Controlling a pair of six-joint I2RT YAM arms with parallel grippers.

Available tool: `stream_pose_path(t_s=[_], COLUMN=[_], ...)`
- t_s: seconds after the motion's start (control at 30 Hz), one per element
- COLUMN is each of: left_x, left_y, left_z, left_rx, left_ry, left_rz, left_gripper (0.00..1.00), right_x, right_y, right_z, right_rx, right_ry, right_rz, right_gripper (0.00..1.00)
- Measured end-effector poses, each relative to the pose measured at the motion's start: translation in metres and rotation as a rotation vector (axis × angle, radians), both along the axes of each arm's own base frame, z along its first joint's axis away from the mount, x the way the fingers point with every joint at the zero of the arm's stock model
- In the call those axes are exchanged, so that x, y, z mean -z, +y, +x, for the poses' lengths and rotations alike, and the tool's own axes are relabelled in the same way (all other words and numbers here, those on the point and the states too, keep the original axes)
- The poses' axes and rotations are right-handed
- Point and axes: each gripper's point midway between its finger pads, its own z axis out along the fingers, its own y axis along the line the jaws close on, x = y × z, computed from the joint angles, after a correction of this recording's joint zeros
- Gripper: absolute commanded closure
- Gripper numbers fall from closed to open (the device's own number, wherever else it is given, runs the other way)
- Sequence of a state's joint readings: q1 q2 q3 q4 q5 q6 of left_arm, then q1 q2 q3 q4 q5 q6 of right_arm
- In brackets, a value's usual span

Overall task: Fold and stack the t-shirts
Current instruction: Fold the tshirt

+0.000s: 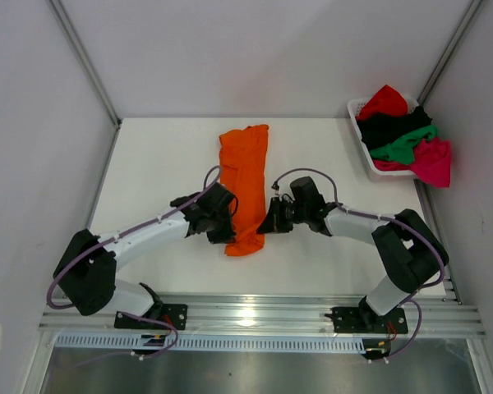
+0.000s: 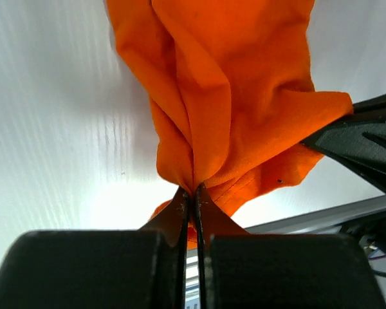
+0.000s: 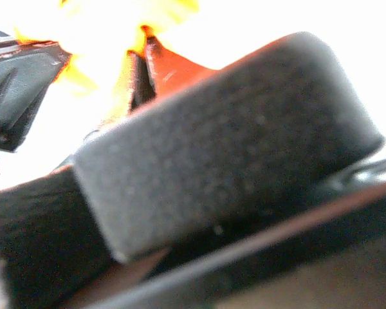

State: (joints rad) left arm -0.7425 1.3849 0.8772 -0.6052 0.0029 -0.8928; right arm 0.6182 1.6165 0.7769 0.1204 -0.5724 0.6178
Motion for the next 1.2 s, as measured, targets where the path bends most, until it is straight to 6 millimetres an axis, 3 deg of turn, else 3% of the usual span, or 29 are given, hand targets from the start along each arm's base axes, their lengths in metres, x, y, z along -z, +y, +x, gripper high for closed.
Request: stream_pose_path(t_s=[0.2,0.37,0.67,0.83,0.97,1.13,1.17,1.2], left_x=[-0.03,-0.036,-0.031,-0.015,-0.008,-0.004,-0.003,-0.001], left_y=[0.004,0.007,0.007,0.009,0.013,0.013,0.013,0.013], left_z=[0.037,0.041,0.028,0.005,-0.012,-0.019,-0.021,-0.024], left_rx=[-0.04,-0.04,-0.015,0.009,0.027,0.039,0.043,0.048], left_ry=[-0.056,-0.069,-0.023,0.042,0.078,0.1,0.105,0.111], left_rz=[0.0,0.008,-0.004,-0.029,-0.043,-0.043,-0.04,-0.038], left_gripper=[0.99,0.99,0.99,0.99,0.98,0.94,0.91,0.88], right_x=[-0.023,-0.019,0.006,0.009,0.014,0.021,0.024,0.027], right_y=[0.0,-0.004,-0.009,-0.013,-0.009,-0.001,0.001,0.003], right_z=[0.027,0.022,-0.014,-0.041,-0.067,-0.084,-0.087,-0.091], right_rx=[0.021,0.019,-0.01,-0.024,-0.053,-0.068,-0.072,-0.078], right_ry=[-0.04,-0.007,0.089,0.115,0.144,0.175,0.184,0.191], right_rz=[0.005,-0.002,-0.023,-0.02,-0.02,-0.019,-0.023,-0.027], right_gripper=[0.96,0.96,0.97,0.97,0.97,0.96,0.95,0.84])
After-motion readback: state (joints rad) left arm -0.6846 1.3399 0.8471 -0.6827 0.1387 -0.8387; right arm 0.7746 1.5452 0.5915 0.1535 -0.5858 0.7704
